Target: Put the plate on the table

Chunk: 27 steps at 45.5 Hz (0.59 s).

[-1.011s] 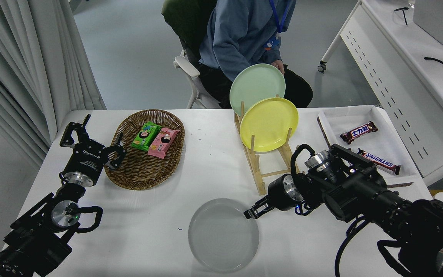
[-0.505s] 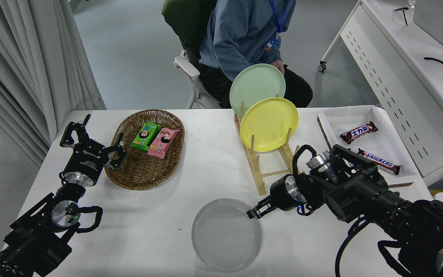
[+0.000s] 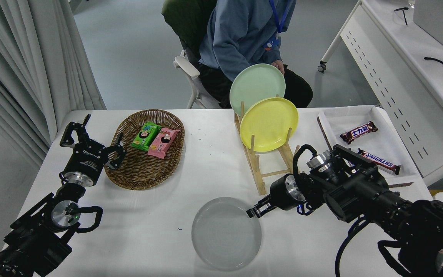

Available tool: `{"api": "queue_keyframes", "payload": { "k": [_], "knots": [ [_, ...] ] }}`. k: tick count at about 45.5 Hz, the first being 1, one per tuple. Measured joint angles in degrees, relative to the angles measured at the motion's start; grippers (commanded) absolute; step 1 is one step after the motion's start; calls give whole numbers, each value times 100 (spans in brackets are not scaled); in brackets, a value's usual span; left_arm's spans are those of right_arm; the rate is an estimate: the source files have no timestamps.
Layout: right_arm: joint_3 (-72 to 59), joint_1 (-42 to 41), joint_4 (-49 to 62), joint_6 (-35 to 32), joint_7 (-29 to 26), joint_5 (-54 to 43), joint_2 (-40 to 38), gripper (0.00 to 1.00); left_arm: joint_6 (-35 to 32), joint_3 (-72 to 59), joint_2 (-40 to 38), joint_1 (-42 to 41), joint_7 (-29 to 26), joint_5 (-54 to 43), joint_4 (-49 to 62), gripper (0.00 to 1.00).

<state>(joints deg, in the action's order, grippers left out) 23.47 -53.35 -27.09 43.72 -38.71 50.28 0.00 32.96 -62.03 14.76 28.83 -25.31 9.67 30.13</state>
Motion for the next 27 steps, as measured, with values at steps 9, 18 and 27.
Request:
{"api": "queue_keyframes", "payload": {
  "k": [9, 18, 27],
  "knots": [
    [63, 0, 1, -31, 2, -2, 0, 100, 0, -2, 0, 0, 0, 0, 0, 100],
    [118, 9, -37, -165, 1, -17, 0, 100, 0, -2, 0, 0, 0, 0, -3, 100],
    [130, 8, -117, -563, -9, -19, 0, 100, 0, -2, 0, 0, 0, 0, -3, 100]
  ]
}}
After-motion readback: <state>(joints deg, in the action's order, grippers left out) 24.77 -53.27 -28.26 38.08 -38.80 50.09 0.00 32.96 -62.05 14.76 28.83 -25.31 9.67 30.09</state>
